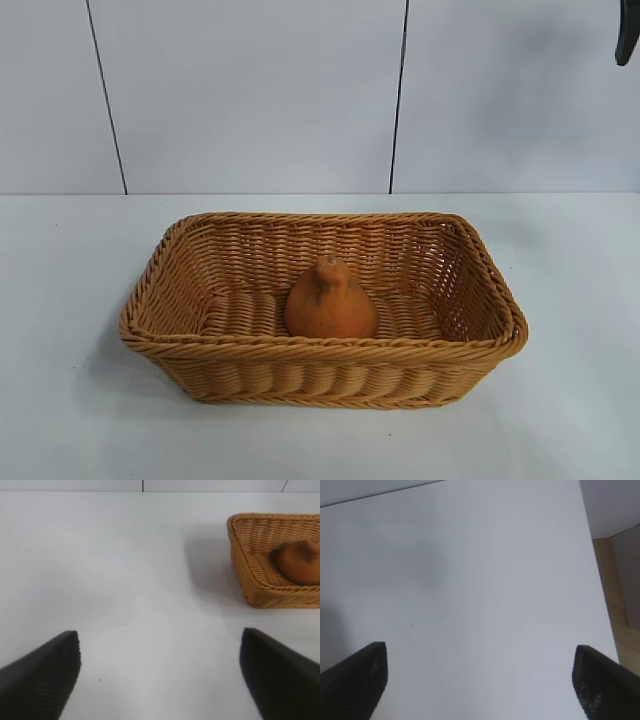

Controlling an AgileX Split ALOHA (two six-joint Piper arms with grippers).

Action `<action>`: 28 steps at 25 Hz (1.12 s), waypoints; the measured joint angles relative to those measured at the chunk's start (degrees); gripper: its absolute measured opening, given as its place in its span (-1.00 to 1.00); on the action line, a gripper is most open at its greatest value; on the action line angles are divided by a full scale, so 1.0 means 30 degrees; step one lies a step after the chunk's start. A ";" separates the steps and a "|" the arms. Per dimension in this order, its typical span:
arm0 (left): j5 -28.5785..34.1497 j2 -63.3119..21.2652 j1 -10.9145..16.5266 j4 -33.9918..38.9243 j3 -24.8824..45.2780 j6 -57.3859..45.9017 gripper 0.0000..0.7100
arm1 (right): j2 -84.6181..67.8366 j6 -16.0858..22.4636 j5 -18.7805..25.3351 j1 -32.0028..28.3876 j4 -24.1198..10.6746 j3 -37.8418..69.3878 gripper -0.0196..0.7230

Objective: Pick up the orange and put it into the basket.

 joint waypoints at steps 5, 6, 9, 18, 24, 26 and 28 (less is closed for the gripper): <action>0.0000 0.0000 0.0000 0.0000 0.0000 0.0000 0.73 | -0.1542 -0.0471 -0.0021 0.0147 0.0551 0.3799 0.92; 0.0000 0.0000 0.0000 0.0000 0.0000 0.0000 0.73 | -0.1958 -0.0632 -0.0021 0.0176 0.0825 0.4678 0.92; 0.0000 0.0000 0.0000 0.0000 0.0000 0.0000 0.73 | -0.3761 -0.1112 0.0023 0.0240 0.1756 0.8252 0.92; 0.0000 0.0000 0.0000 0.0000 0.0000 0.0000 0.73 | -1.1888 -0.2459 0.0153 0.0240 0.3014 1.9325 0.92; 0.0000 0.0000 0.0000 0.0000 0.0000 0.0000 0.73 | -1.8286 -0.2568 -0.1818 0.0240 0.3013 2.4800 0.92; 0.0017 0.0000 0.0000 0.0000 0.0000 0.0000 0.73 | -2.0571 -0.2587 -0.2790 0.0240 0.3013 2.5986 0.92; 0.0068 0.0000 0.0000 0.0000 0.0000 0.0000 0.73 | -2.2642 -0.2587 -0.3268 0.0240 0.2995 2.6260 0.92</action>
